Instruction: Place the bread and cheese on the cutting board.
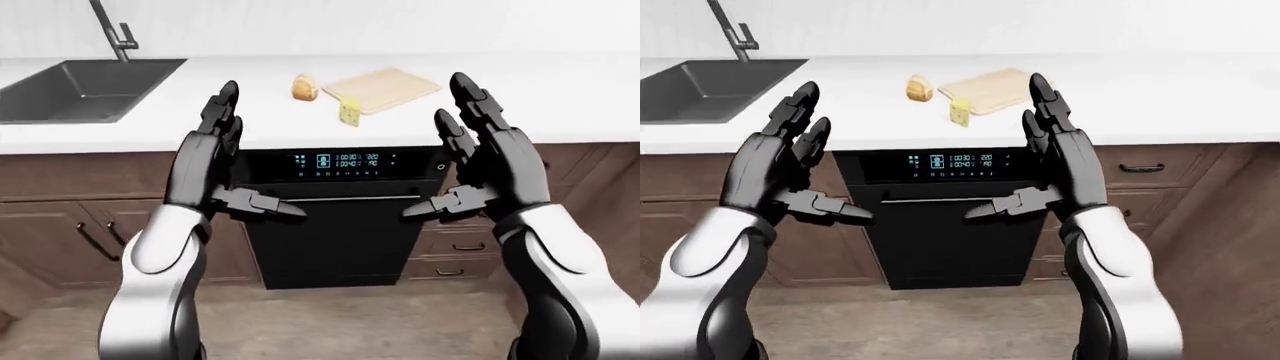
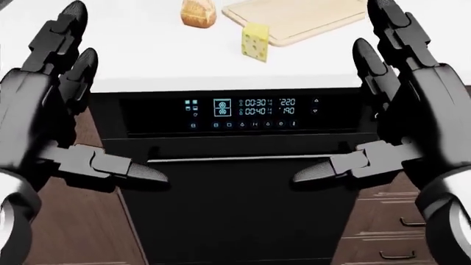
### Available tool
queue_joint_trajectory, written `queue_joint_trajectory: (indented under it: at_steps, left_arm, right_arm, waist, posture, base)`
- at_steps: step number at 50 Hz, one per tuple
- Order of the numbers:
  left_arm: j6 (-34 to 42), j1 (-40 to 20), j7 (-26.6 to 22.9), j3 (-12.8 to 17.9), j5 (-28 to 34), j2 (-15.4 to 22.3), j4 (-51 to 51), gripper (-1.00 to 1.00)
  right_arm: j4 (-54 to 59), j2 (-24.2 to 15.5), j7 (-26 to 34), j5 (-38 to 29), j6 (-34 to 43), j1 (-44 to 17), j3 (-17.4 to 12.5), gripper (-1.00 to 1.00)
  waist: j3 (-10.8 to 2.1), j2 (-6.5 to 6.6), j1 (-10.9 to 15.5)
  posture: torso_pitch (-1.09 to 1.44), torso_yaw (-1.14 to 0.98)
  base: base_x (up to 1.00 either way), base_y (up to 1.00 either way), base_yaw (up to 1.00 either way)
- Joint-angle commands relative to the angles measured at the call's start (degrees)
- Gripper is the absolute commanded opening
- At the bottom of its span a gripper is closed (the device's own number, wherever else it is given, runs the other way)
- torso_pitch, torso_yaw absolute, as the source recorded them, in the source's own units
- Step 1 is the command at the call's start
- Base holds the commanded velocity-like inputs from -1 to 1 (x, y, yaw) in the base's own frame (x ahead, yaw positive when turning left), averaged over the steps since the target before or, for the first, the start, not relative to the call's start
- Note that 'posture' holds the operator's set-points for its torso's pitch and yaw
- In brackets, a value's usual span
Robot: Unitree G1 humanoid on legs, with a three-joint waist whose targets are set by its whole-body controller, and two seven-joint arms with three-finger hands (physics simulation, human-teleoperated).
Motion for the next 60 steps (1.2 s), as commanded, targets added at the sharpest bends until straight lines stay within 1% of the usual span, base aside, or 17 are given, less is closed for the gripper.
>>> queue_joint_trajectory:
  at_steps: [1, 5, 7, 10, 18, 22, 25, 33, 36, 37, 38, 39, 47, 51, 56, 59, 60]
  left_arm:
    - [-2.02, -1.32, 0.52, 0.7, 0.6, 0.42, -1.78, 1.0]
    - [-1.77, -1.46, 0.58, 0.5, 0.74, 0.33, -2.14, 1.0]
    - [-1.84, -1.49, 0.5, 0.61, 0.72, 0.33, -2.12, 1.0]
    - [-2.07, -1.21, 0.48, 0.6, 0.74, 0.26, -2.06, 1.0]
    - [-1.22, -1.42, 0.65, 0.95, 0.43, 0.27, -3.06, 1.0]
    - [-1.41, -1.25, 0.77, 0.85, 0.36, 0.29, -3.03, 1.0]
    - [-1.3, -1.18, 0.78, 0.85, 0.34, 0.31, -3.21, 1.0]
    - [-1.92, -0.87, 0.82, 0.64, 0.42, 0.16, -2.8, 1.0]
    - [-1.73, -0.83, 0.84, 0.6, 0.46, 0.14, -2.99, 1.0]
    - [-1.54, -0.89, 0.84, 0.58, 0.48, 0.15, -3.12, 1.0]
    - [-1.52, -0.85, 0.85, 0.58, 0.5, 0.14, -3.15, 1.0]
    - [-1.55, -0.77, 0.84, 0.59, 0.5, 0.12, -3.17, 1.0]
    - [-1.95, -0.34, 0.76, 0.56, 0.58, 0.02, -3.09, 1.0]
    - [-2.02, -0.2, 0.7, 0.69, 0.57, 0.02, -3.23, 1.0]
    - [-1.98, -0.1, 0.76, 0.58, 0.56, -0.1, -3.4, 1.0]
    - [-2.21, 0.04, 0.8, 0.48, 0.61, -0.16, -3.14, 1.0]
    - [-2.34, 0.1, 0.81, 0.41, 0.65, -0.15, -3.07, 1.0]
  right_arm:
    - [-1.65, -0.24, 0.22, 0.36, -2.36, -1.32, -0.22, 1.0]
    - [-1.92, -0.4, 0.12, 0.6, -1.94, -1.55, -0.49, 1.0]
    - [-2.28, -0.49, 0.0, 0.9, -1.38, -1.88, -0.76, 1.0]
    - [-2.2, -0.53, -0.14, 0.99, -1.53, -1.87, -0.71, 1.0]
    - [-2.02, -0.81, -0.98, 2.32, -0.93, -2.9, -2.06, 1.0]
    - [-2.13, -1.11, -1.68, 3.17, -0.99, -2.86, -2.28, 1.0]
    - [-2.09, -1.21, -1.9, 3.36, -1.23, -2.62, -2.12, 1.0]
    - [-1.96, -1.5, -2.28, 3.79, -1.35, -2.65, -1.83, 1.0]
    - [-2.06, -1.54, -2.35, 3.89, -1.26, -2.57, -1.81, 1.0]
    - [-2.1, -1.54, -2.36, 3.94, -1.22, -2.57, -1.85, 1.0]
    - [-2.15, -1.55, -2.41, 4.02, -1.12, -2.66, -1.9, 1.0]
    - [-2.2, -1.56, -2.47, 4.09, -1.03, -2.72, -1.93, 1.0]
    - [-2.53, -1.71, -3.04, 4.39, -0.57, -3.13, -1.76, 1.0]
    - [-2.63, -1.66, -3.41, 4.94, -0.2, -3.52, -2.22, 1.0]
    - [-2.54, -1.88, -3.71, 5.4, -0.11, -3.65, -2.43, 1.0]
    - [-2.45, -2.02, -3.84, 5.51, -0.17, -3.49, -2.23, 1.0]
    - [-2.4, -2.04, -3.83, 5.49, -0.28, -3.43, -2.17, 1.0]
  waist:
    - [-0.65, -0.05, 0.06]
    - [-0.99, 2.66, -0.7]
    - [-2.09, 5.56, -0.91]
    - [-0.55, 5.8, -0.37]
    - [-1.09, 2.63, 1.44]
    - [-2.48, -1.81, 1.71]
    - [-0.39, -2.0, 1.16]
    - [-0.82, 1.21, -0.48]
    - [-1.85, 4.45, -0.85]
    - [-3.77, 6.35, -0.75]
    - [-1.37, 4.73, -0.03]
    - [-0.16, 5.67, -0.57]
    - [-1.05, 2.76, 1.37]
    - [-2.13, -1.89, 1.36]
    - [0.02, -1.53, 1.35]
    - [0.2, -0.71, 1.16]
    - [-0.93, -0.06, 0.7]
  posture:
    - [0.0, 0.0]
    - [0.0, 0.0]
    - [0.0, 0.0]
    - [0.0, 0.0]
    - [0.0, 0.0]
    - [0.0, 0.0]
    - [0.0, 0.0]
    - [0.0, 0.0]
    - [0.0, 0.0]
    - [0.0, 0.0]
    - [0.0, 0.0]
    - [0.0, 0.0]
    - [0.0, 0.0]
    - [0.0, 0.0]
    - [0.0, 0.0]
    - [0.0, 0.0]
    - [0.0, 0.0]
  base:
    - [0.41, 0.0, 0.0]
    - [0.4, 0.0, 0.0]
    - [0.41, 0.0, 0.0]
    - [0.4, 0.0, 0.0]
    - [0.41, 0.0, 0.0]
    - [0.4, 0.0, 0.0]
    - [0.4, 0.0, 0.0]
    - [0.4, 0.0, 0.0]
    - [0.41, 0.0, 0.0]
    - [0.41, 0.0, 0.0]
    - [0.41, 0.0, 0.0]
    - [0.41, 0.0, 0.0]
    - [0.4, 0.0, 0.0]
    - [0.0, 0.0, 0.0]
    - [0.0, 0.0, 0.0]
    - [0.0, 0.0, 0.0]
    - [0.0, 0.0, 0.0]
